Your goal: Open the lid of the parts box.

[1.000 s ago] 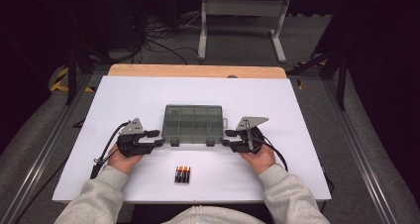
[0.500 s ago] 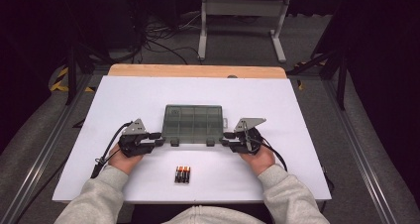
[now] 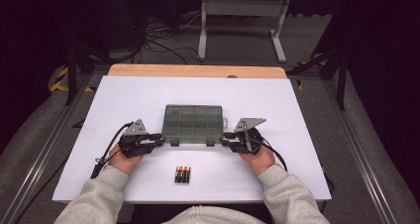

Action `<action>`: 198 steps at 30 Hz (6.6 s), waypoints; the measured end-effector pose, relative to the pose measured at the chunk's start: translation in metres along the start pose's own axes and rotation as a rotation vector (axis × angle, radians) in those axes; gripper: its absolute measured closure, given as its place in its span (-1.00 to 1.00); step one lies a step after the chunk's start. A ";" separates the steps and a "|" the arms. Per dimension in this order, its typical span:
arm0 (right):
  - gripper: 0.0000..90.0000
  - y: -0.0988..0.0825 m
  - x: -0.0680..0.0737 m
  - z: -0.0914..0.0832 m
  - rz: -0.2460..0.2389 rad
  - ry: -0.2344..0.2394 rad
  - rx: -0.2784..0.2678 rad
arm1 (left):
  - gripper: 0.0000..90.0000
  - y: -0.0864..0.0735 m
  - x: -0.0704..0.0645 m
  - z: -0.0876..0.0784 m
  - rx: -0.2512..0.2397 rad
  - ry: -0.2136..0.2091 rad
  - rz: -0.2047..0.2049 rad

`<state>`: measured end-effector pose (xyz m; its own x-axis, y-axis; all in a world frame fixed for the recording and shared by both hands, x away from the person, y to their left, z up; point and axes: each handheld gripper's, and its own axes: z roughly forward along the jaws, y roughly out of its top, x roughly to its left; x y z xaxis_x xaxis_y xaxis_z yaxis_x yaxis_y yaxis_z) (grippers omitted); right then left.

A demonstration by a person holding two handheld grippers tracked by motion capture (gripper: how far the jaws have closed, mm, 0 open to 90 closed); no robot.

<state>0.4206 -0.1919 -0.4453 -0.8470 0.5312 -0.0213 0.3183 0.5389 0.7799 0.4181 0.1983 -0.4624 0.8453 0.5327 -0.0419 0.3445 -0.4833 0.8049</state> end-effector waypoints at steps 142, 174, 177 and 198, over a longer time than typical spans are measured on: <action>-0.49 0.050 -0.008 -0.033 -0.065 -0.057 -0.182 | 0.41 0.020 -0.005 -0.002 -0.213 -0.078 -0.037; -0.47 0.051 -0.010 -0.014 -0.112 -0.098 -0.112 | 0.42 0.020 0.000 -0.008 -0.250 -0.058 -0.055; -0.45 0.051 -0.011 -0.010 -0.126 -0.132 -0.089 | 0.42 0.020 0.000 -0.008 -0.251 -0.058 -0.054; -0.13 0.081 -0.026 -0.010 -0.146 -0.163 -0.127 | 0.28 0.022 -0.012 0.017 -0.058 -0.071 0.060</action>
<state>0.4639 -0.1684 -0.3756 -0.7971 0.5575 -0.2320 0.1328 0.5366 0.8333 0.4228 0.1698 -0.4539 0.8911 0.4527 -0.0330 0.2703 -0.4708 0.8398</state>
